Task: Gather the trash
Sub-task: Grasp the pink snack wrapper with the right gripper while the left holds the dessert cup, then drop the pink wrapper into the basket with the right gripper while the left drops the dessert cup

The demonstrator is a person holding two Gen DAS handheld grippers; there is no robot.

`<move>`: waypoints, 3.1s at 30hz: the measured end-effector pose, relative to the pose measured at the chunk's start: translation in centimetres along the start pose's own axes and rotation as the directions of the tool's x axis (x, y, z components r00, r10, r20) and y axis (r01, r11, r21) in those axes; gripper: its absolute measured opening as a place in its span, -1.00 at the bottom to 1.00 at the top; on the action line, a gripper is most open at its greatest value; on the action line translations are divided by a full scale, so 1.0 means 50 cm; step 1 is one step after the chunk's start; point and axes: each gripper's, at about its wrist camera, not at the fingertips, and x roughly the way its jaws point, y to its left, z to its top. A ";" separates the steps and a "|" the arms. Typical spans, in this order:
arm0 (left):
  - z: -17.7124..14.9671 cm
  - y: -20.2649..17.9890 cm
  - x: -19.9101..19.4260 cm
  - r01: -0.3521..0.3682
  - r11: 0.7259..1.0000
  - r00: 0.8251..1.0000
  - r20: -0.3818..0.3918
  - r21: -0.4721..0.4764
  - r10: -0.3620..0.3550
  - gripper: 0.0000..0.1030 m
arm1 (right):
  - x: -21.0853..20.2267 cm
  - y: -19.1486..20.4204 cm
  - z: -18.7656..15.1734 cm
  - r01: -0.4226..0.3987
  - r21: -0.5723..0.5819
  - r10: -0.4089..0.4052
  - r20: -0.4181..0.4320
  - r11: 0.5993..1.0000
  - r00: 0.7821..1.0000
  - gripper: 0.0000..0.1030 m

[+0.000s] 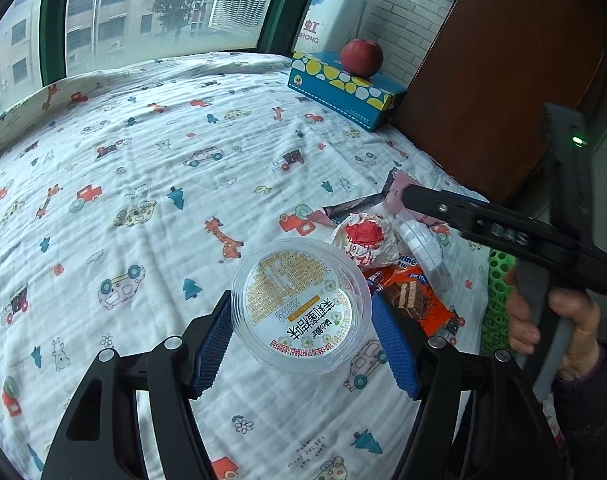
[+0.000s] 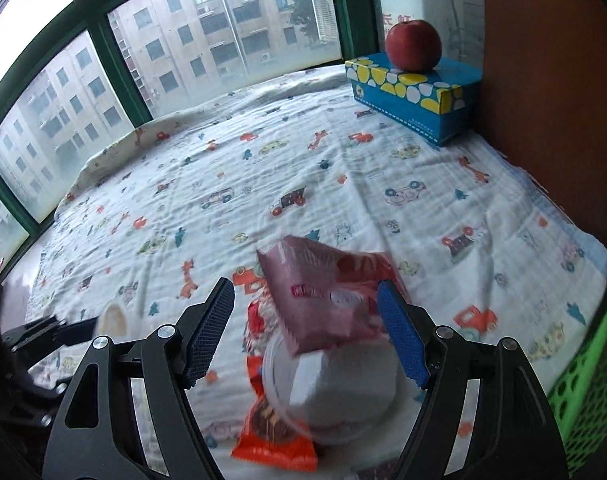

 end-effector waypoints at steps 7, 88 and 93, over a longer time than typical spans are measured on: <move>-0.005 0.005 0.003 0.007 1.000 1.000 -0.005 -0.008 -0.007 0.28 | 0.057 -0.065 0.018 -0.049 0.127 0.057 -0.065 0.991 0.996 0.53; 0.032 -0.542 0.060 0.334 0.881 0.942 -0.092 0.336 -0.322 0.28 | -0.476 -0.444 -0.339 -0.014 0.519 -0.131 0.242 0.855 0.961 -0.32; 0.033 -0.583 0.081 0.348 0.870 0.937 -0.118 0.350 -0.328 0.28 | -0.495 -0.450 -0.359 0.006 0.525 -0.160 0.248 0.851 0.955 -0.19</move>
